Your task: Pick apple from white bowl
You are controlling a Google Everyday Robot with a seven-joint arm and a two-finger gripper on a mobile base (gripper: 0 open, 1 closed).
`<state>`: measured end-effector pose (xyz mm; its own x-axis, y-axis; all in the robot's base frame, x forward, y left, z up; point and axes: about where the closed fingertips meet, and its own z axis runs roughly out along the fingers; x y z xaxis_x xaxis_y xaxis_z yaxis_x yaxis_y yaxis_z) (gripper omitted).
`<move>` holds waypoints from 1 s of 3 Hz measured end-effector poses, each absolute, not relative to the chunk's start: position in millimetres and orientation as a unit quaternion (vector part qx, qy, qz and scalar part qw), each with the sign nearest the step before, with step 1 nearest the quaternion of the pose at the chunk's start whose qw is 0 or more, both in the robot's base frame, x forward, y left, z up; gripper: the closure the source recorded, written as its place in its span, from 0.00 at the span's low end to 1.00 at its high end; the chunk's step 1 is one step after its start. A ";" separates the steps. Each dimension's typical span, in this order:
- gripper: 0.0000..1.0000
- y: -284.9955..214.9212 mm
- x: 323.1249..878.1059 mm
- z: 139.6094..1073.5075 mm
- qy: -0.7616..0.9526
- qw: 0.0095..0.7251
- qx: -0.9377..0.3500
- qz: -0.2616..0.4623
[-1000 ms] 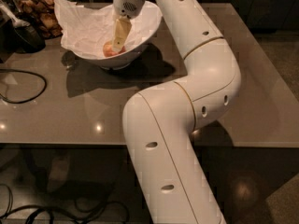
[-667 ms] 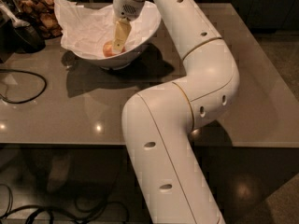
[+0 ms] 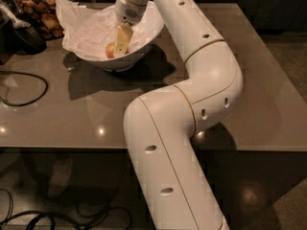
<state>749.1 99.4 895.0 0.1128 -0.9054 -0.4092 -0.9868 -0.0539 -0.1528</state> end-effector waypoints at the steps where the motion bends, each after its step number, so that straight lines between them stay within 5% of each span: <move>1: 0.19 101.2 748.5 889.2 0.658 0.194 -0.720 0.106; 3: 0.20 105.4 746.8 876.8 0.657 0.184 -0.722 0.119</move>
Offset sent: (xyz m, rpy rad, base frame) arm 0.0501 -0.0187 0.0295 -0.0761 0.1519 0.0546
